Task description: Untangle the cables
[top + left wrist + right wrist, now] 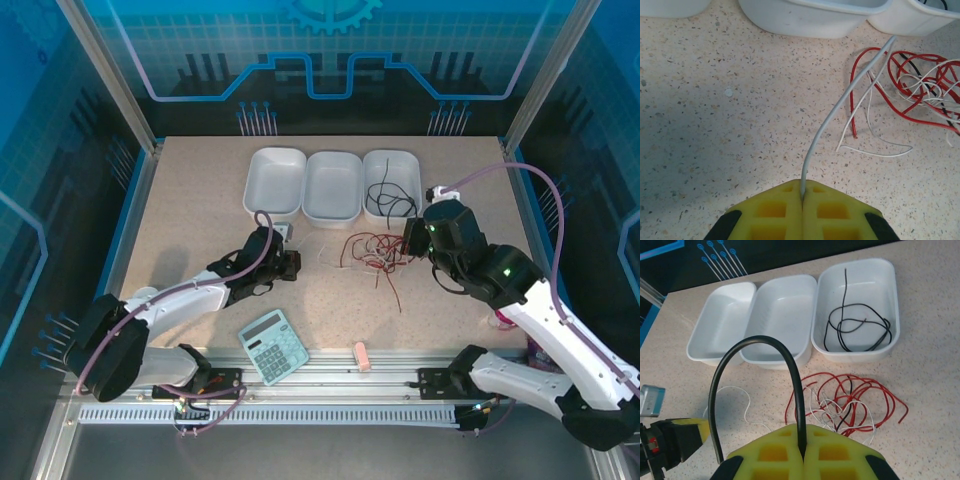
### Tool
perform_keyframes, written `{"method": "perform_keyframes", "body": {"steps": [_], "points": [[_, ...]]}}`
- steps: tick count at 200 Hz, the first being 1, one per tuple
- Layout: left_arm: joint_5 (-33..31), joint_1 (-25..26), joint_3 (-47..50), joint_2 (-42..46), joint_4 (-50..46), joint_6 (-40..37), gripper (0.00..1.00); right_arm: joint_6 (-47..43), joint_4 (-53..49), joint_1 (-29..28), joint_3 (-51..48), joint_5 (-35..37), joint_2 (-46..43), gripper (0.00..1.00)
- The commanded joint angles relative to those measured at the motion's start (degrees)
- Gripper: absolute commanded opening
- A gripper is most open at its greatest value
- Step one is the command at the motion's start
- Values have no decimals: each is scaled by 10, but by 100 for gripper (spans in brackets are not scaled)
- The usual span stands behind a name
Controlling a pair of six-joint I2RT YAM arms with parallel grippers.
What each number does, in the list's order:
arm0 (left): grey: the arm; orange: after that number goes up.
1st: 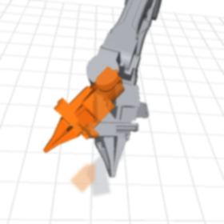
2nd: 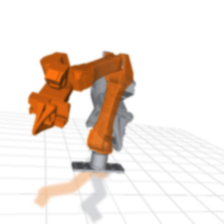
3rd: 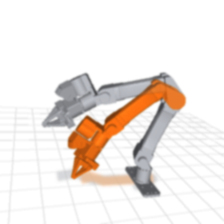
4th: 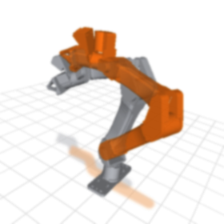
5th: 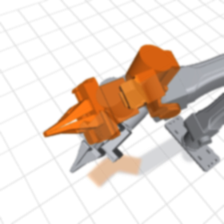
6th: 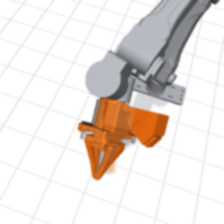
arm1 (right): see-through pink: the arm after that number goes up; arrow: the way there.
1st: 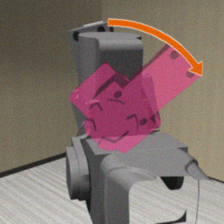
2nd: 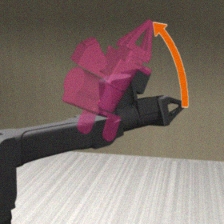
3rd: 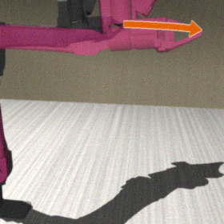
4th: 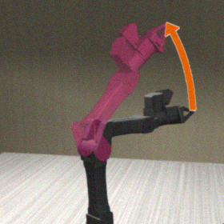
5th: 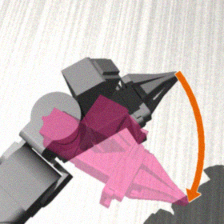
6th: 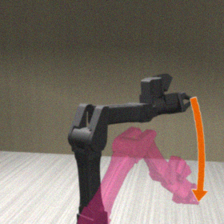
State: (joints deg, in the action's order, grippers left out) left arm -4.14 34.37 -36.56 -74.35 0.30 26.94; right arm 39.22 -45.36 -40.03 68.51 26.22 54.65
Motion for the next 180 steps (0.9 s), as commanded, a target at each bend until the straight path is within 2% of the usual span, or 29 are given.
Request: {"method": "perform_keyframes", "body": {"steps": [1, 91, 135, 180], "points": [[-28, 3, 2, -4, 6, 5, 3, -29, 16, -8, 39, -15, 9, 0], [-60, 2, 7, -23, 1, 26, 4, -82, 26, -7, 147, -78, 24, 0], [-89, -6, 9, -25, -13, 42, 6, -90, 33, -5, 176, -74, 39, 0], [-89, -23, 9, -24, -13, 56, 9, -103, 20, 1, 217, -78, 72, 0]]}}
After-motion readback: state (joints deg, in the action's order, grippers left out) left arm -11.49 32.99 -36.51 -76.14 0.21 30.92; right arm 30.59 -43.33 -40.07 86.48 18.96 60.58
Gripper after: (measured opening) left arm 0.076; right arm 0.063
